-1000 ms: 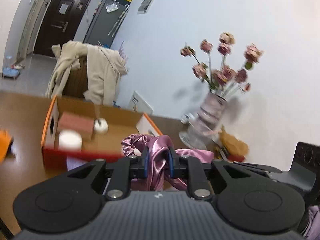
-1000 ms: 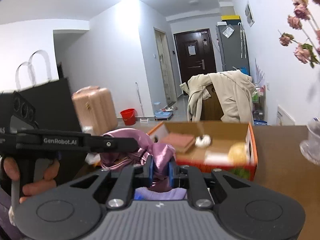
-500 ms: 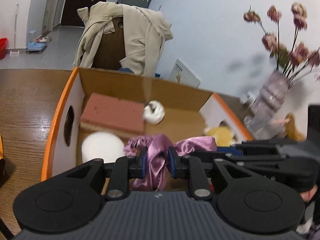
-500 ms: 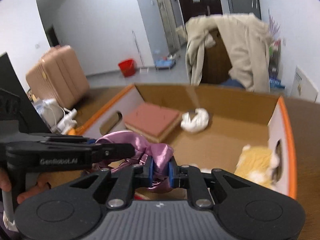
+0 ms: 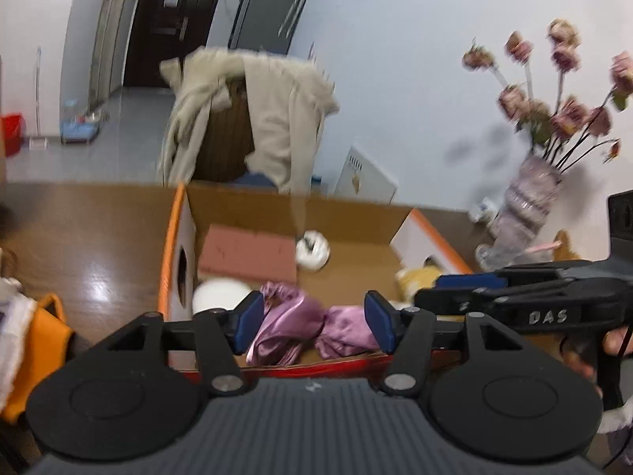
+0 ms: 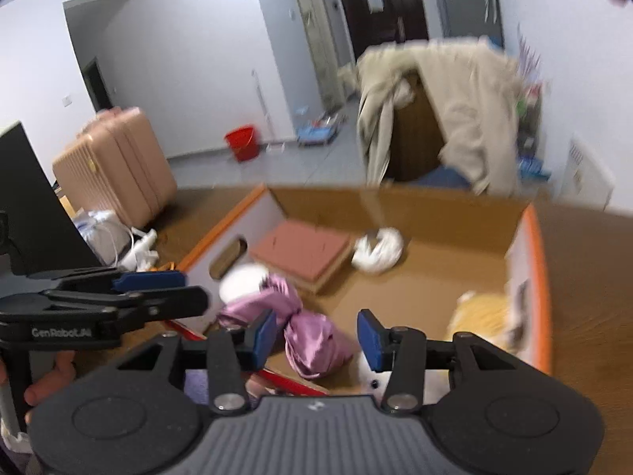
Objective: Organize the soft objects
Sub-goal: 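Carry the pink bow into the box and open both grippers, then move both grippers back over the table toward the lavender fuzzy scrunchie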
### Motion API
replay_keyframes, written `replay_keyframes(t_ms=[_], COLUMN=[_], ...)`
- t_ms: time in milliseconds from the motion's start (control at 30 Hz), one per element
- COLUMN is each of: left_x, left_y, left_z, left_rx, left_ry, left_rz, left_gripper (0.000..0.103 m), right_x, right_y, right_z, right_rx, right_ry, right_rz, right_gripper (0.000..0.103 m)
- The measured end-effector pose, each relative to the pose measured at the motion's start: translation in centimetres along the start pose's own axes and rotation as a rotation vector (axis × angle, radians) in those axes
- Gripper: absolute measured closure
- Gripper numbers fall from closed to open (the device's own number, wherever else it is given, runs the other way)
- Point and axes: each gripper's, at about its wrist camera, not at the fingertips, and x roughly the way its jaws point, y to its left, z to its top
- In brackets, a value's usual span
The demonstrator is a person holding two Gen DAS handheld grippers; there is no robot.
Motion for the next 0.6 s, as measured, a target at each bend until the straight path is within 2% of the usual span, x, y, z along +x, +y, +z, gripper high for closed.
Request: replay_keyframes(t_ms=[67,133,333,433,533,600], left_x=[-2.9,-5.4,-12.2,-15.4,-18.2,-19.5], left_y=[-0.9,-2.0,-4.9,-6.3,-7.3,-7.5], left_z=[0.3,0.3,-2.3,-5.3,-9.3,-12.0], left_rx=[0.010,0.021,0.071,0.116,0.167,0.169], left_ry=[-0.045,-0.083,-0.171,-0.226,-0.279,-0.295], left_rz=[-0.001,0.002,0.017,0.046,0.065,0.065], left_gripper=[0.041,0.038,0.033,0.027,0.018,0.016], right_x=[-3.4,-6.7,-14.8,-17.8,-19.9,-20.7], right_y=[0.7,1.7,4.9,6.7,8.6,9.8], right_z=[0.3,0.3,-1.9,-4.6,-8.6,-11.7], right_rx=[-0.015,-0.038,-0.104,-0.120,-0.141,-0.138], right_ry=[-0.046,-0.094,-0.218,-0.289,-0.360,-0.393], right_rz=[-0.021,-0.031,-0.085,-0.135,-0.179,-0.198], right_gripper=[0.055,0.049,0.042,0.033,0.028,0.027])
